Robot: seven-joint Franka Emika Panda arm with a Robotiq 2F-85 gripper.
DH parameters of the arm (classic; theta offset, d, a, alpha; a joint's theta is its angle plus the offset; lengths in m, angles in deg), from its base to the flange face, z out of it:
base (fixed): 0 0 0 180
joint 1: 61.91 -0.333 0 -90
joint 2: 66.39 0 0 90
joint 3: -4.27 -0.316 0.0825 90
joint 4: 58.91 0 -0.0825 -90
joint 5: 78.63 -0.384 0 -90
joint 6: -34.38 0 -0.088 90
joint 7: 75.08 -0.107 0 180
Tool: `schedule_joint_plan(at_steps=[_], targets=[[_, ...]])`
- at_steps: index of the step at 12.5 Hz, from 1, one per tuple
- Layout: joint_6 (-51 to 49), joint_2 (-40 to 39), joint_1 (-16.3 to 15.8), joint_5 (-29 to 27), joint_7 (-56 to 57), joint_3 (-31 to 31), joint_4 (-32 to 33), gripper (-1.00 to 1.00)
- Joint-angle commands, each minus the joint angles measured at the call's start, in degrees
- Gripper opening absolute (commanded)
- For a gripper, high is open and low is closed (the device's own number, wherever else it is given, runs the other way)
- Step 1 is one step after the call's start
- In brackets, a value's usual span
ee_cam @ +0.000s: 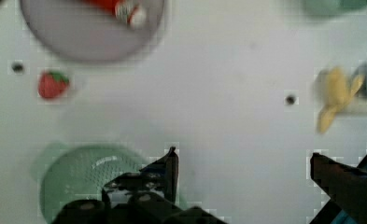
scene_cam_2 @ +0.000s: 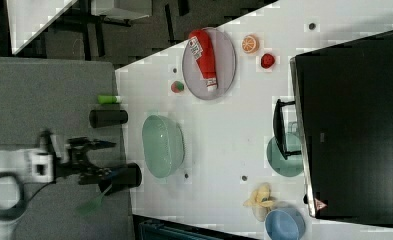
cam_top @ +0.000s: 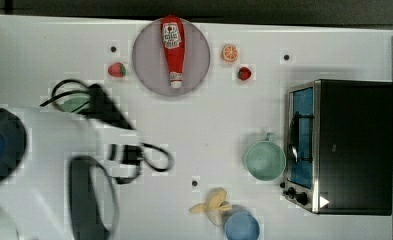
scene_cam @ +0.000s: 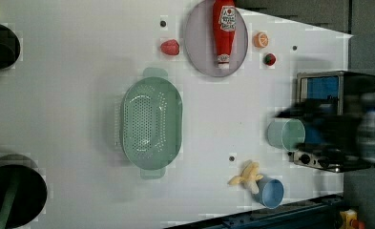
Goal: Drag strainer left to right.
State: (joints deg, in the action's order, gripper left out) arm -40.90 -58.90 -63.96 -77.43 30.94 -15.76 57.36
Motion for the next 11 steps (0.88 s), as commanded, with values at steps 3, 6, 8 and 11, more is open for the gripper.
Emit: schedule_joint_plan(at_steps=[3,6,8,11], targets=[[13.74,-11.91,-0.99,-0.95,-34.79,-10.7,2.43,1.0],[23.28,-21.81,-1.42,-0.06,-43.92,-12.07,2.96,1.0],[28.97,-28.18,-1.55,0.93,-44.73,-11.64,3.29,1.0],[39.87,-35.95,-2.01,1.91,-44.75,-10.01,3.54,1.0]])
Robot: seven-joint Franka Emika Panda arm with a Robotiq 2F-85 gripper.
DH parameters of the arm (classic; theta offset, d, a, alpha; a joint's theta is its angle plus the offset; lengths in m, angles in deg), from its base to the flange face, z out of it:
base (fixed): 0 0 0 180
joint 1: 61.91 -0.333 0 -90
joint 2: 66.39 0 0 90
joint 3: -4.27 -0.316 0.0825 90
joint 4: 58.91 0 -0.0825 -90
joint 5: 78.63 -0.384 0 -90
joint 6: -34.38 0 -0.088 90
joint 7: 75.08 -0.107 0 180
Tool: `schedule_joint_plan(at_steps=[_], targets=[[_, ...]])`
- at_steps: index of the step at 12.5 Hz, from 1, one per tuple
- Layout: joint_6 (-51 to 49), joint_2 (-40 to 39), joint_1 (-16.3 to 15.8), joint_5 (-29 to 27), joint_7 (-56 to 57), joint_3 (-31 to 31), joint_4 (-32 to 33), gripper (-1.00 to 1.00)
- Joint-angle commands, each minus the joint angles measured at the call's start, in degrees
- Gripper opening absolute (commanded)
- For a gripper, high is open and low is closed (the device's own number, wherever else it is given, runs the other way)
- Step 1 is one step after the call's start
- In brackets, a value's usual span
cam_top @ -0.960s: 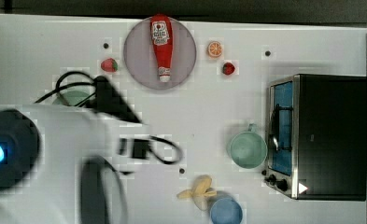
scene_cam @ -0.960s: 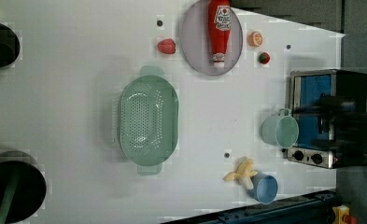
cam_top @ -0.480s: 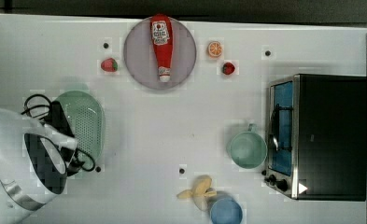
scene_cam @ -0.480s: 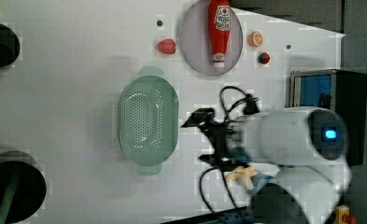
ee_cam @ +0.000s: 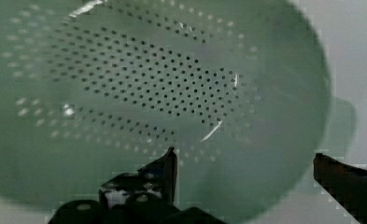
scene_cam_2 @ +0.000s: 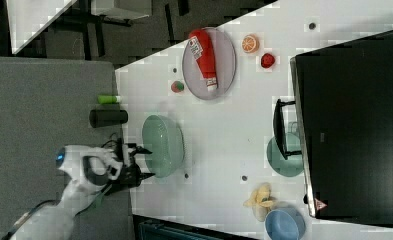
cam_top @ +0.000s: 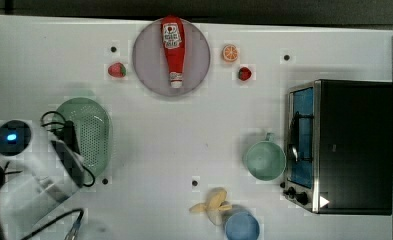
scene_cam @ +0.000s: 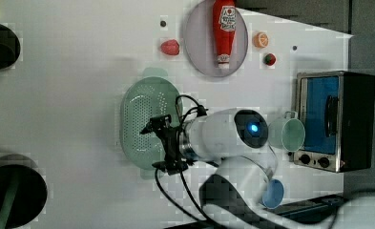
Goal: Drag strainer left to right.
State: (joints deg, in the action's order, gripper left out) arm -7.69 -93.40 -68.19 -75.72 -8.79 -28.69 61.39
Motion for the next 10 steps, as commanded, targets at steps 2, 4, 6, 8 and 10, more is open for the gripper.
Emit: schedule_joint_plan(at_steps=[2,4,6,8,10], targets=[[11.0,-5.08,1.43,0.61,-5.01,4.84,-0.48,1.0],[12.05,-6.84,0.29,1.61,-5.0,6.95,-0.34,1.0],[12.06,-6.82,-0.65,1.93,-5.01,8.92,0.44,1.0],[12.24,-6.55,-0.71,1.93,-5.02,10.16,1.23,1.0],[12.54,-5.83,-0.54,1.93,-4.99,11.89,2.5,1.0]])
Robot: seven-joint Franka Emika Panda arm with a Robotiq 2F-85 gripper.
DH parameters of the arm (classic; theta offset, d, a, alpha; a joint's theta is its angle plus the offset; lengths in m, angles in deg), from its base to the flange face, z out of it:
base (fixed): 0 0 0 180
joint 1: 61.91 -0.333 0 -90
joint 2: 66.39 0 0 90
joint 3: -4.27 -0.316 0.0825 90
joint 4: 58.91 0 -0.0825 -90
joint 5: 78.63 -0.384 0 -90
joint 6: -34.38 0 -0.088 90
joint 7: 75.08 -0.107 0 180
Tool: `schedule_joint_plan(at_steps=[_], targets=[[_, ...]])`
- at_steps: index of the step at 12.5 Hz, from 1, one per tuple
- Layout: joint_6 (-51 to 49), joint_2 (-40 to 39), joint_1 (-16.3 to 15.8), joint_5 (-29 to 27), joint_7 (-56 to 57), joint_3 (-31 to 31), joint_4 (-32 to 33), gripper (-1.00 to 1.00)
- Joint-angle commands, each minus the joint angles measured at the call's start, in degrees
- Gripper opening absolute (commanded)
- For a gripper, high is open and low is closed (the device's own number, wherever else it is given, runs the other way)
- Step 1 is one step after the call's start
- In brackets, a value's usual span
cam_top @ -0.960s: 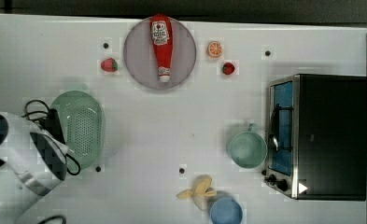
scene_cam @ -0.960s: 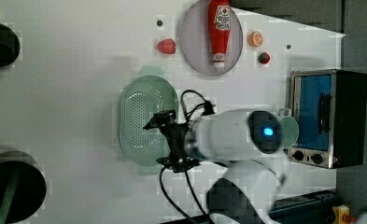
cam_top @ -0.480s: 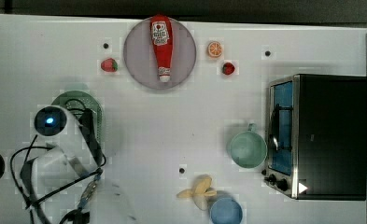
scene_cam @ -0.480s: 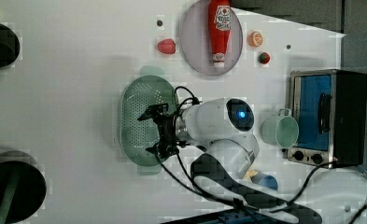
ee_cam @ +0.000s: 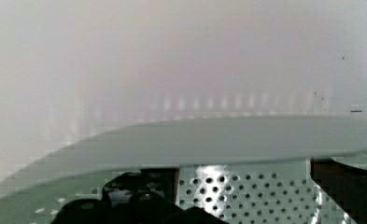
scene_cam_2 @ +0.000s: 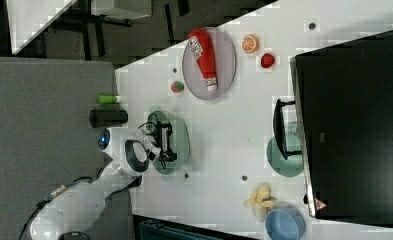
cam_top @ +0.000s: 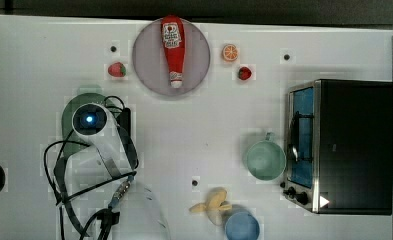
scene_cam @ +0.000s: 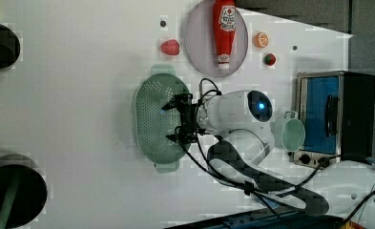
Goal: Drag strainer left to right.
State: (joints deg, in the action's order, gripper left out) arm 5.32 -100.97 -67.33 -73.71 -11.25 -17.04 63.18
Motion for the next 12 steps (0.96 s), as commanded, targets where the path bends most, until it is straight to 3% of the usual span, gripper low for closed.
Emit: schedule_joint_plan(at_steps=[1,6,12], targets=[[0.13,2.64,-1.25,-0.08,-2.52,1.45,1.58,1.0],[0.18,8.44,0.01,-0.08,-1.07,6.39,8.35,1.0],[1.05,11.77,2.34,-0.08,9.09,13.65,12.85,1.0]])
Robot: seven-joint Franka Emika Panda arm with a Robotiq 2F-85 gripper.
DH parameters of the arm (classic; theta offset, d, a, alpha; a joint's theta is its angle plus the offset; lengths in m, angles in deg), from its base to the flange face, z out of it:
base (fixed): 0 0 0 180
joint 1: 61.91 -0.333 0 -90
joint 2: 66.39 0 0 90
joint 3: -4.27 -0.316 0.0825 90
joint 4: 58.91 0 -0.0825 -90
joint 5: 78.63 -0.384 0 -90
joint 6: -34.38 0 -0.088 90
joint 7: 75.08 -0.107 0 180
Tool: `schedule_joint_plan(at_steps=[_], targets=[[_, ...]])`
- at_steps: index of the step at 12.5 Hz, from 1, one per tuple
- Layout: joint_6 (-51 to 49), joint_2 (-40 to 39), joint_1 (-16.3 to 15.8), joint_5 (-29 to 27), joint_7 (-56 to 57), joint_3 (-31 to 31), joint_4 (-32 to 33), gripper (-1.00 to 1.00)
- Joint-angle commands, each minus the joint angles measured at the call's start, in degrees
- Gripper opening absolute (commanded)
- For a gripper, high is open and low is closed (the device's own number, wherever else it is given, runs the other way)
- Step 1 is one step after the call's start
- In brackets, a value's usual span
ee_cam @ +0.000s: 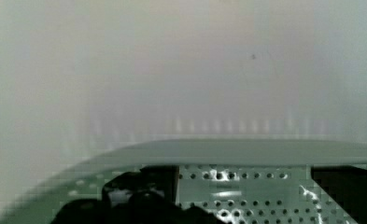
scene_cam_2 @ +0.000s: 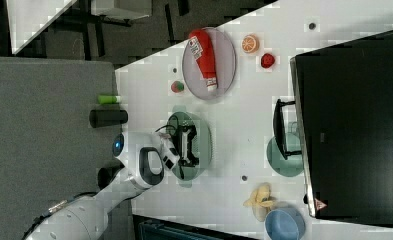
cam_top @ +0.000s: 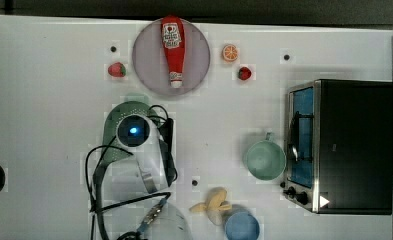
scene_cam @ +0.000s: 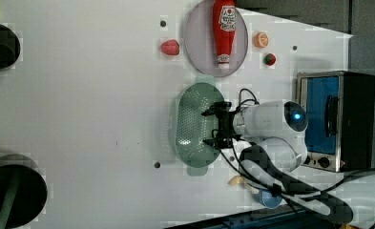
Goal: Drag strainer left to right.
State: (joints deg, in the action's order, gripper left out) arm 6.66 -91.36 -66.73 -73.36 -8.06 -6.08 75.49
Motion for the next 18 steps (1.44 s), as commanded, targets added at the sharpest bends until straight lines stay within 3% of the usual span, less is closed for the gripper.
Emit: schedule_joint_plan(at_steps=[1,7,18], targets=[[-0.26,2.28,2.08,-0.43,7.67,4.16,0.76,1.0],[0.26,2.32,4.05,-0.43,18.63,11.89,1.0,1.0],[2.03,2.53,4.38,-0.43,30.97,20.95,0.91,1.0]])
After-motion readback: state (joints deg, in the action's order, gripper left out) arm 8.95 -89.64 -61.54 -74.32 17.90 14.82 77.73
